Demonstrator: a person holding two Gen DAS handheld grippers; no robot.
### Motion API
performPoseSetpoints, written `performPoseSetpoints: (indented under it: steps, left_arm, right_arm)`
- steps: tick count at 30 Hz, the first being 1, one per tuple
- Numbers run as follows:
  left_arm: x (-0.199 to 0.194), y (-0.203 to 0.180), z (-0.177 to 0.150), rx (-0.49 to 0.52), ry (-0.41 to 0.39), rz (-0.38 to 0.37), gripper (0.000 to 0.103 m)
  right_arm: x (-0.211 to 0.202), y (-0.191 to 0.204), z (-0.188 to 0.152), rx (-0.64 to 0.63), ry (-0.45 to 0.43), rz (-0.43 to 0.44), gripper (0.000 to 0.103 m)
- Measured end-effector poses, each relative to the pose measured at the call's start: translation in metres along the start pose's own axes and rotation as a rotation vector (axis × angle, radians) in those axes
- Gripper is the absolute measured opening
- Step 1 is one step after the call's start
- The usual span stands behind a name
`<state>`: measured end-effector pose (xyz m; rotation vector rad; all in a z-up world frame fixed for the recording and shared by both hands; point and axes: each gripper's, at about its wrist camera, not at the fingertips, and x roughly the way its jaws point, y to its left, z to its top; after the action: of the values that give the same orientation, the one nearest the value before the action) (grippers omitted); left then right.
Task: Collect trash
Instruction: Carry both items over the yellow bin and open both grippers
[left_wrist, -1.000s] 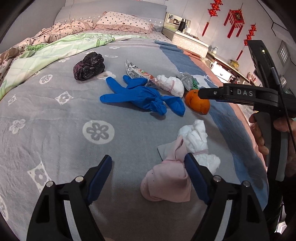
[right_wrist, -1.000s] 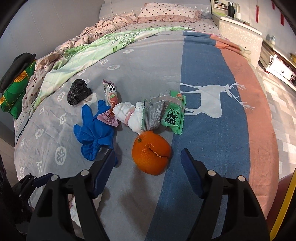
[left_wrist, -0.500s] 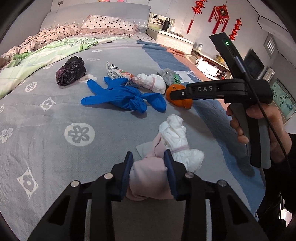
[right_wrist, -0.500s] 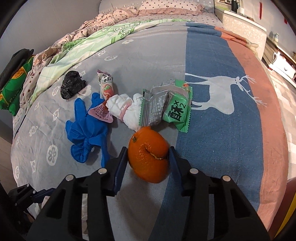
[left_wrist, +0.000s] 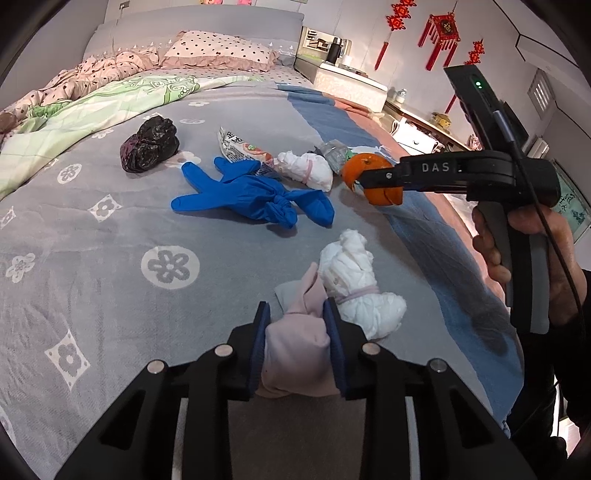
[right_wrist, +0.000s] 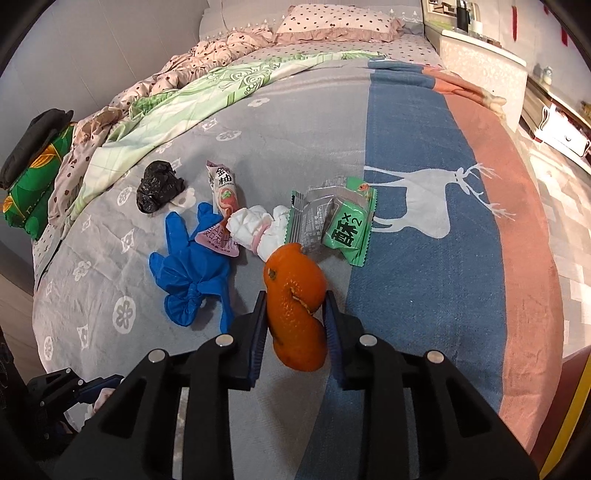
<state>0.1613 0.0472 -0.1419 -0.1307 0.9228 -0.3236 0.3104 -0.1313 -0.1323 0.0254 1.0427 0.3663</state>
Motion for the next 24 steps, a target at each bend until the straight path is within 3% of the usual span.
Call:
performPoseSetpoints:
  steps: [24]
  left_arm:
    - [-0.071, -0.040, 0.037, 0.052, -0.141, 0.078, 0.028]
  right_arm:
    - [-0.136, -0.025, -0.019, 0.060, -0.178, 0.098, 0.028]
